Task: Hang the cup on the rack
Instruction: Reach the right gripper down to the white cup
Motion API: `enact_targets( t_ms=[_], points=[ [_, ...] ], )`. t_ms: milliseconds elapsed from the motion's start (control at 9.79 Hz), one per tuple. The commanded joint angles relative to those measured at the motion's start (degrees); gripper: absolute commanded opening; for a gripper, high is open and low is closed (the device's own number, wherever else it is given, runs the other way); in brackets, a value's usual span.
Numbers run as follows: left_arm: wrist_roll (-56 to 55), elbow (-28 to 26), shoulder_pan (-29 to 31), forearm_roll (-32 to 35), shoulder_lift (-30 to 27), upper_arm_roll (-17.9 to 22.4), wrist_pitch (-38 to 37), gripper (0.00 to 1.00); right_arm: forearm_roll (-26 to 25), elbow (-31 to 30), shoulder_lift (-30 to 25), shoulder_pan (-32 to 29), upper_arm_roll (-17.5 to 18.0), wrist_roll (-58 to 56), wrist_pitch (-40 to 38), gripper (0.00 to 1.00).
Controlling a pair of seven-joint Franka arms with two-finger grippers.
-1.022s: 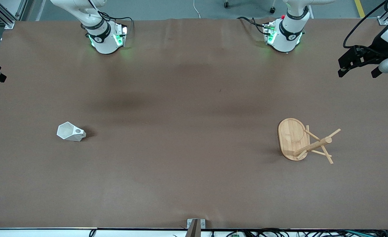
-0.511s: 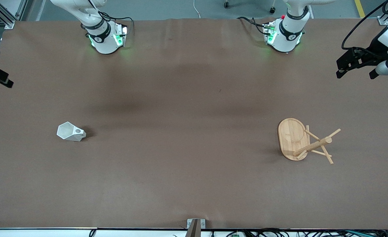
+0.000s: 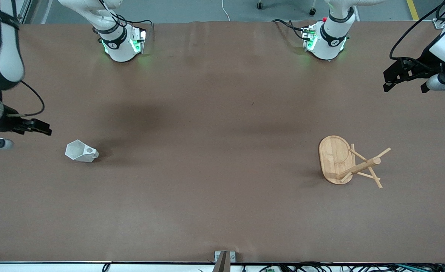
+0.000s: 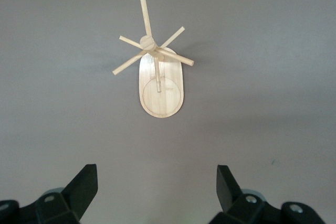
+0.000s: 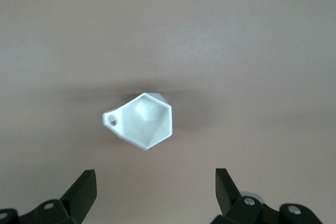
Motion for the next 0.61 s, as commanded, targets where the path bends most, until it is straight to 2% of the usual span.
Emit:
enact_targets(
  t_ms=[0, 204, 511],
  points=[
    [0.40, -0.14, -0.25, 0.21, 1.31, -0.10, -1.05, 1.00, 0.83, -6.77, 3.01, -0.76, -0.78, -3.53, 11.28, 1.00],
    [0.23, -0.14, -0.51, 0.20, 1.40, -0.10, -1.05, 1.00, 1.09, -10.04, 6.89, -1.29, -0.69, -4.50, 19.13, 1.00],
    [0.14, -0.14, -0.51, 0.11, 1.49, -0.10, -1.05, 1.00, 4.08, -9.52, 11.99, -0.59, -0.34, -4.68, 21.79, 1.00]
  ],
)
